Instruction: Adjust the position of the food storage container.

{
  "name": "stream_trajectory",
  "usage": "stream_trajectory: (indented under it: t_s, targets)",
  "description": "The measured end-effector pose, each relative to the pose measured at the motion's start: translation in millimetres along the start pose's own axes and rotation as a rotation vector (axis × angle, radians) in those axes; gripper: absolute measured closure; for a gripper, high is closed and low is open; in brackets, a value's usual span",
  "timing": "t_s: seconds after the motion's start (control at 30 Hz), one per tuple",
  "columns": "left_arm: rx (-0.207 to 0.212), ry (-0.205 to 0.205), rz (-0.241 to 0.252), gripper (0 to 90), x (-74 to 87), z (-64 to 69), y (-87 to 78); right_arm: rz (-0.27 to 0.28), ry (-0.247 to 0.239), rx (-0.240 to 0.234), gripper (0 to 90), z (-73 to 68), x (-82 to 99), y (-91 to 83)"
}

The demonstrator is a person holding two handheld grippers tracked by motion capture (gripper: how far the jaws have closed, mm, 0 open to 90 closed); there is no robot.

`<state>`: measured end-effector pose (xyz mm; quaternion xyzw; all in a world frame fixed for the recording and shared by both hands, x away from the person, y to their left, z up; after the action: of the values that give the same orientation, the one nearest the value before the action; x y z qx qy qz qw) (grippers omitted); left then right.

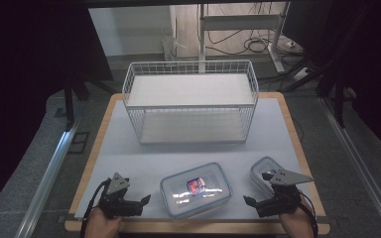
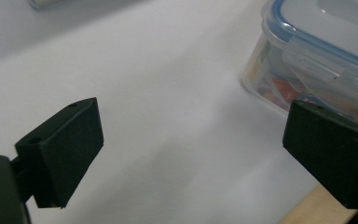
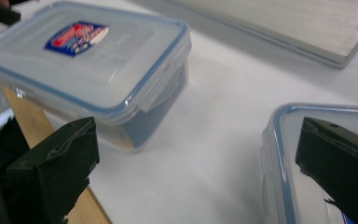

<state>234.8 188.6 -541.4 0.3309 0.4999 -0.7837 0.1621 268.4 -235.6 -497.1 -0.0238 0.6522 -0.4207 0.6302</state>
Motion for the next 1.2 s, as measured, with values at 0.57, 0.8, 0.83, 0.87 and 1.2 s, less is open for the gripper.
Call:
stream_trajectory:
  t_s: [0.57,0.8,0.83,0.87,1.2]
  targets:
    - [0.008,0.074,0.094,3.1,1.8,1.6,-0.8,-0.019,0.042,0.061,0.0,-1.8,6.5,17.5]
    - [-0.007,0.092,0.088,2.3,1.9,8.1,-1.2,-0.021,0.044,0.044,0.0,-2.0,6.8,16.8]
    - [-0.004,0.086,0.081,2.3,1.9,9.4,-1.2,-0.020,0.049,0.041,0.0,-2.2,6.6,16.7]
    - [-0.002,0.081,0.077,1.8,1.9,10.7,-1.5,-0.017,0.051,0.038,0.0,-2.4,6.2,16.6]
    - [0.061,0.076,0.108,16.1,3.6,22.7,-13.4,-0.012,0.052,0.037,11.6,-3.7,3.3,14.7]
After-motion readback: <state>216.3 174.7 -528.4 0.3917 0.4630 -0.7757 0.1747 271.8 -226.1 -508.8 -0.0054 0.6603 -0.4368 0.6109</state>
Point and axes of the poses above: each handheld gripper's, and its own axes: y roughly forward along the jaws, x roughly out of its underside, z roughly to its right, the point moved 4 cm from there along y, roughly forward along the jaws, and after that the axes turned 15 degrees about -y, right-handed, at the moved point
